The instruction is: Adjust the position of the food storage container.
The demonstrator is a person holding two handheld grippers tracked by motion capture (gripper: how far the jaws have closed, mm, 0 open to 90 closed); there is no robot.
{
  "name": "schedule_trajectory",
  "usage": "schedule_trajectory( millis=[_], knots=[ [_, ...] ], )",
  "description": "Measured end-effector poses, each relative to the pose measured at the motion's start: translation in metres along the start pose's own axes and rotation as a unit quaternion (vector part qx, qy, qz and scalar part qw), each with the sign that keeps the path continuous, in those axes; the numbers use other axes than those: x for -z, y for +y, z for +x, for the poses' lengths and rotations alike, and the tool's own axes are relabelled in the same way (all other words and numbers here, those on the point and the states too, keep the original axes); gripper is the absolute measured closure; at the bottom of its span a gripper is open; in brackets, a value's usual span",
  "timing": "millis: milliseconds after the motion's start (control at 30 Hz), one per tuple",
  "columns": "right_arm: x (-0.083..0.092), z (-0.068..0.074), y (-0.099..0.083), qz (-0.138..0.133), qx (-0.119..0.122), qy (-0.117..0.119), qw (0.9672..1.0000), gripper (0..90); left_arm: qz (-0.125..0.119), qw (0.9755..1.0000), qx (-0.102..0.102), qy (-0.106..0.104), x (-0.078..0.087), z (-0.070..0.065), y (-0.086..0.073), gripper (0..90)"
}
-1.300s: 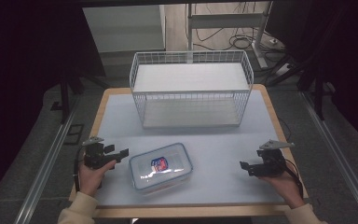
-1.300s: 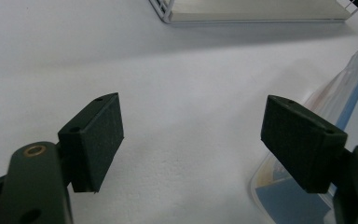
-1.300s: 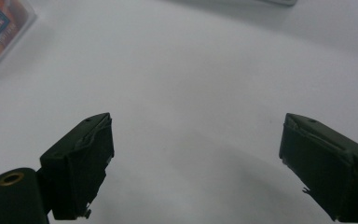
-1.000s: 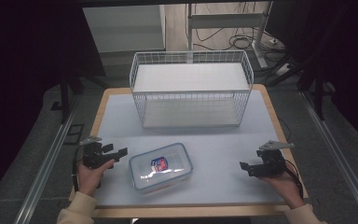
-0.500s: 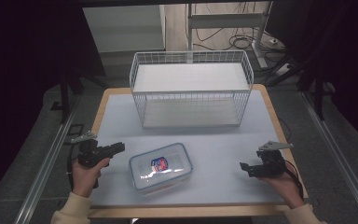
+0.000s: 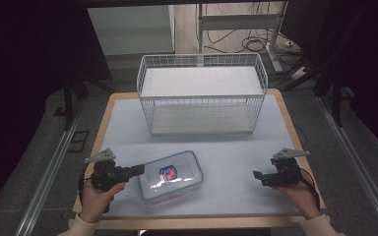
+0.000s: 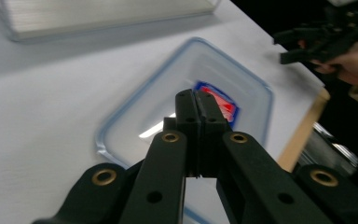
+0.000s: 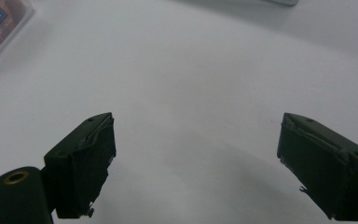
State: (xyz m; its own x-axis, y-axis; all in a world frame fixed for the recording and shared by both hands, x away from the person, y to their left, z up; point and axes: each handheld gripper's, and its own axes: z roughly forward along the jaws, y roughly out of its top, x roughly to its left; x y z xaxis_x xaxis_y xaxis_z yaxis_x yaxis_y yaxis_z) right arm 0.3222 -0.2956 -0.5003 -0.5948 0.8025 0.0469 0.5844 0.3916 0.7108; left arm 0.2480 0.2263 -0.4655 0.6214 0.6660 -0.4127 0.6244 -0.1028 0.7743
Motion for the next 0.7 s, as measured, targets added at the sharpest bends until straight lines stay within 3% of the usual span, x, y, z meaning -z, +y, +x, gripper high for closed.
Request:
schedule_trajectory(
  millis=[267, 433, 533, 700],
  knots=[
    [0.0, 0.002, -0.001, 0.001, 0.001, 0.001, 1.0, 11.5, 0.03, 0.9991, -0.021, -0.02, -0.011, -0.022, -0.011, 89.7],
    [0.0, 0.001, -0.002, 0.002, 0.001, 0.0, 1.0, 11.5, 0.056, 0.9973, -0.035, -0.032, -0.019, -0.036, -0.022, 89.9],
    [-0.001, 0.002, -0.002, 0.004, 0.002, -0.001, 1.0, 11.5, 0.081, 0.9947, -0.048, -0.042, -0.028, -0.047, -0.031, 90.0],
    [-0.001, 0.003, -0.002, 0.007, 0.003, -0.003, 1.0, 11.5, 0.096, 0.9926, -0.054, -0.05, -0.034, -0.054, -0.038, 90.0]
  ],
)
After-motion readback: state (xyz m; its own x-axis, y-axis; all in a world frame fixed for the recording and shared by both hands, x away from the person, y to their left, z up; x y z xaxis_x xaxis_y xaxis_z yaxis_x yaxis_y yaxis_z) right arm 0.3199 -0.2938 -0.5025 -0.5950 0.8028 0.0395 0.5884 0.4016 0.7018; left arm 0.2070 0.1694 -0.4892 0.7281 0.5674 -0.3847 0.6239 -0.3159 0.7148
